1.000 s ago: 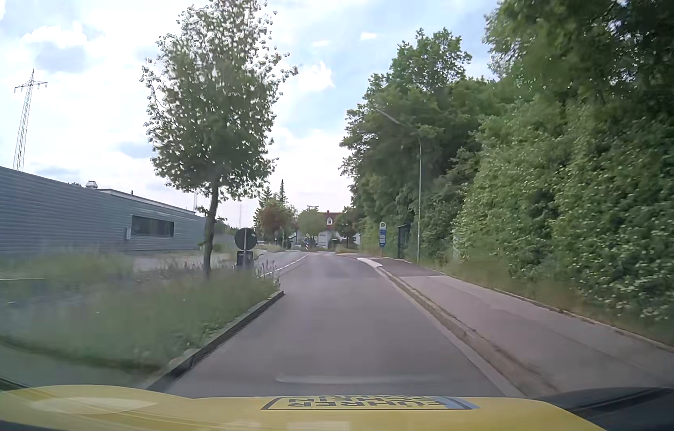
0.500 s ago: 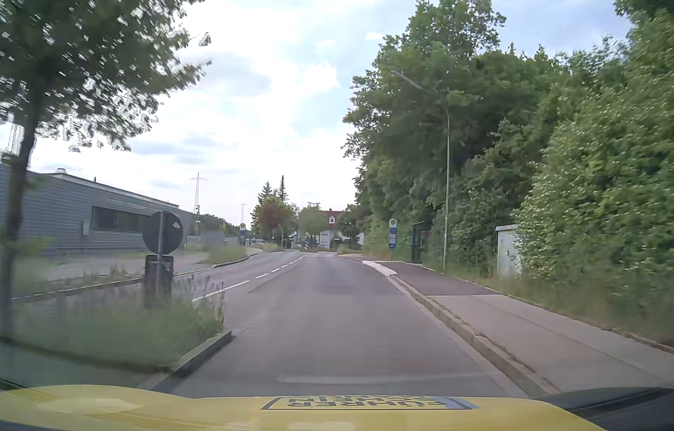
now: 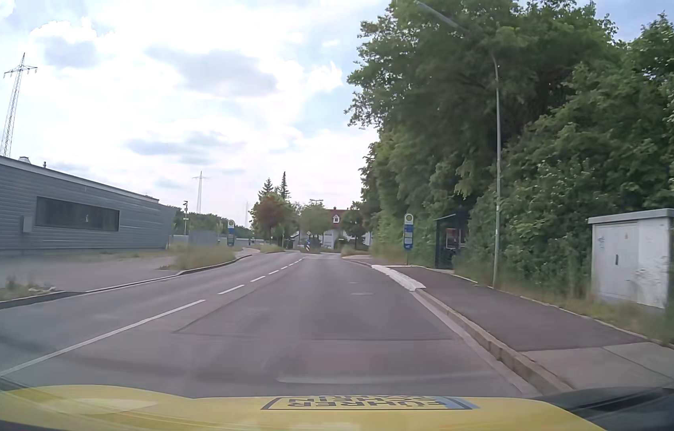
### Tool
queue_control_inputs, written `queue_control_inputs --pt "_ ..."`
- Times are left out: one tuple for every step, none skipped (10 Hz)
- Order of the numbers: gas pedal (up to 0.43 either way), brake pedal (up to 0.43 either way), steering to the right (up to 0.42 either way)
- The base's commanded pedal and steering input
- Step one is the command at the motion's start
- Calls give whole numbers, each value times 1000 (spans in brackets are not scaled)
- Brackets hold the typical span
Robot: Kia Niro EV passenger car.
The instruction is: Follow the waypoints while adhering to traffic rules and regulations
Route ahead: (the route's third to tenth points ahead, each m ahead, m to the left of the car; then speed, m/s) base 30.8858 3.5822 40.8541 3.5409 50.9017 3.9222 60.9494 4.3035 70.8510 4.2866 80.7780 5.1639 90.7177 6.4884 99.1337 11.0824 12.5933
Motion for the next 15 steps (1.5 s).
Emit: queue_control_inputs --pt "39 0 -16" --pt "39 0 -16" --pt "39 0 -16" --pt "39 0 -16" --pt "39 0 -16" --pt "39 0 -16" --pt "39 0 -16" --pt "39 0 -16" --pt "39 0 -16" --pt "39 0 -15" --pt "39 0 -15" --pt "20 0 -15" --pt "0 0 -15" --pt "0 0 -13" --pt "0 0 -12"
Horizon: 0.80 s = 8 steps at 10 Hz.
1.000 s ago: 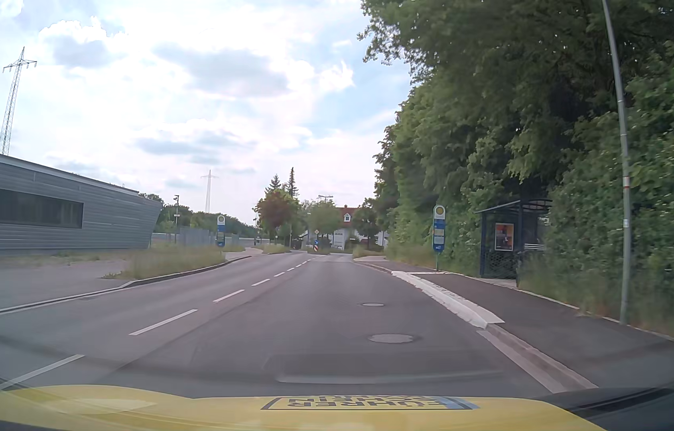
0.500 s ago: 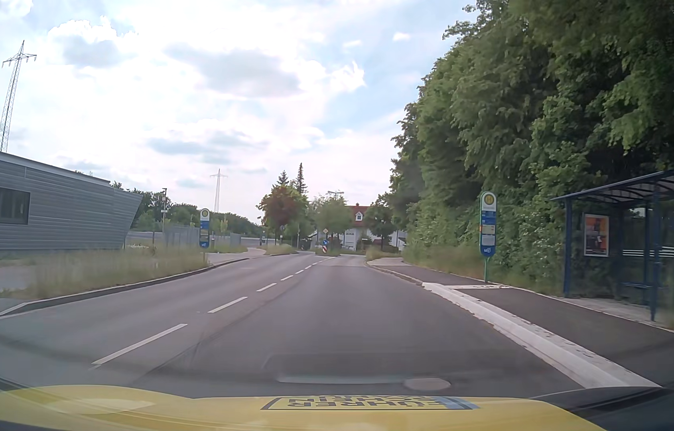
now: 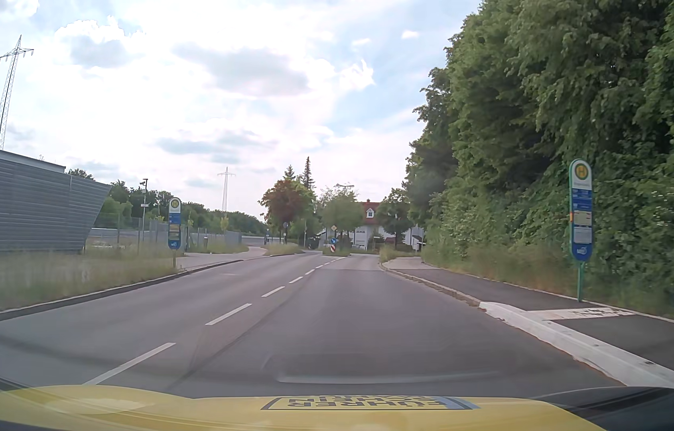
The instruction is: Follow the waypoints while adhering to traffic rules and regulations
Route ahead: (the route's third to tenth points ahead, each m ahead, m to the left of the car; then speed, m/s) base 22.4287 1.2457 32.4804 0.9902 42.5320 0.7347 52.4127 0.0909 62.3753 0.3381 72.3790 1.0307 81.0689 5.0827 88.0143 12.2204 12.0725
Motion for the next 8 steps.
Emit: queue_control_inputs --pt "0 0 -9" --pt "0 0 -8" --pt "0 0 -8" --pt "0 0 -8" --pt "0 0 -8" --pt "0 0 -6" --pt "0 0 -4" --pt "0 0 4"
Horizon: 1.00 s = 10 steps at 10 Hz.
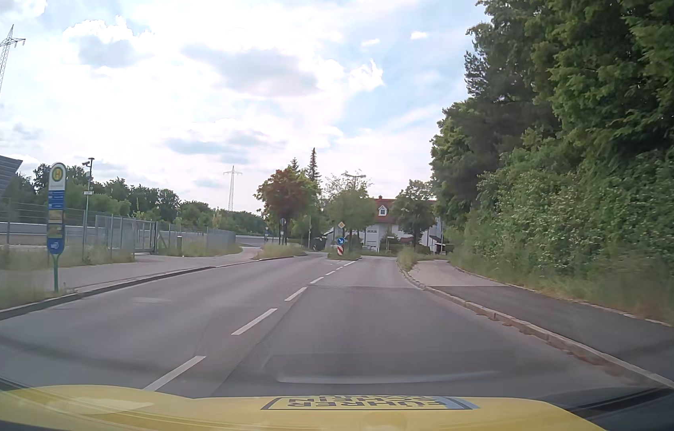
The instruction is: Follow the waypoints while adhering to traffic rules and regulations
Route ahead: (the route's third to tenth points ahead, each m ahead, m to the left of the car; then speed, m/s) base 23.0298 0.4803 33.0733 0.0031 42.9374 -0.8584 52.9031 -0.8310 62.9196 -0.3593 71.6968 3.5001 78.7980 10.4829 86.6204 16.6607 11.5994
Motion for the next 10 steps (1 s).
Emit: queue_control_inputs --pt "0 0 12" --pt "0 0 17" --pt "0 0 19" --pt "0 0 19" --pt "0 0 19" --pt "0 0 19" --pt "0 0 17" --pt "0 0 14" --pt "0 0 15" --pt "0 0 18"
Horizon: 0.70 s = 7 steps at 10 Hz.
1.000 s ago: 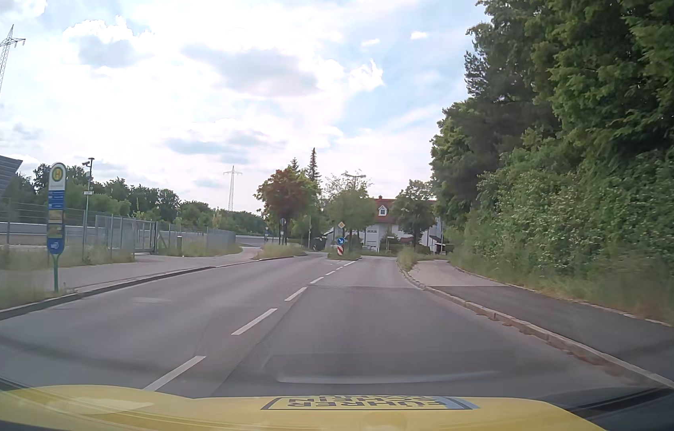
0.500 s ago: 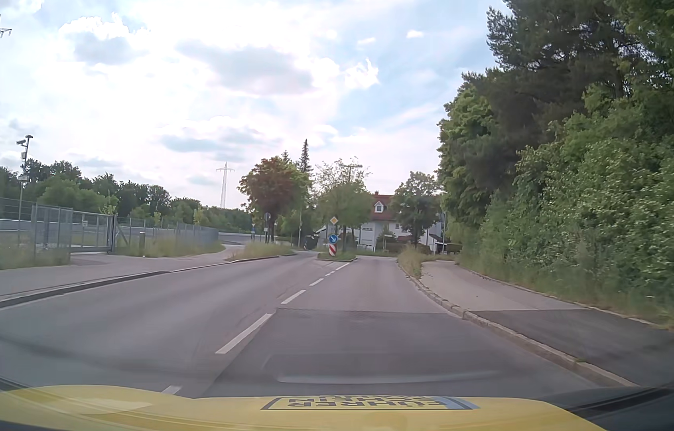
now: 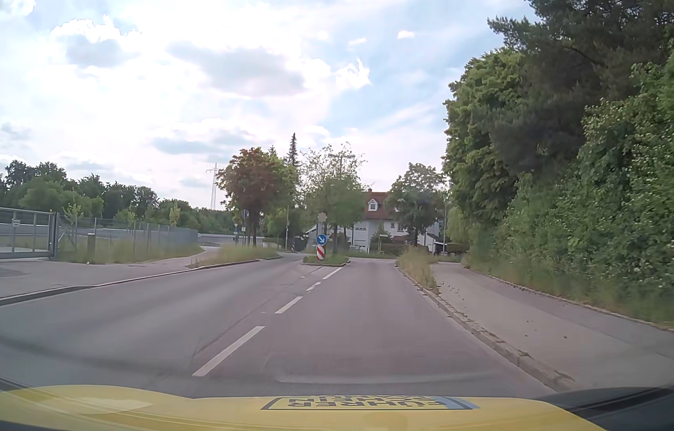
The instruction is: Follow the waypoints while adhering to traffic rules and regulations
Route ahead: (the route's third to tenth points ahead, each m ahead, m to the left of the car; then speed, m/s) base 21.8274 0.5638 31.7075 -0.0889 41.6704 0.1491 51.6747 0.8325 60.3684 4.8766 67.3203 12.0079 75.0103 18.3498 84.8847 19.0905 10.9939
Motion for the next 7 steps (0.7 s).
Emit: queue_control_inputs --pt "0 0 21" --pt "0 0 24" --pt "0 0 25" --pt "0 0 27" --pt "0 0 27" --pt "0 0 26" --pt "0 0 26"
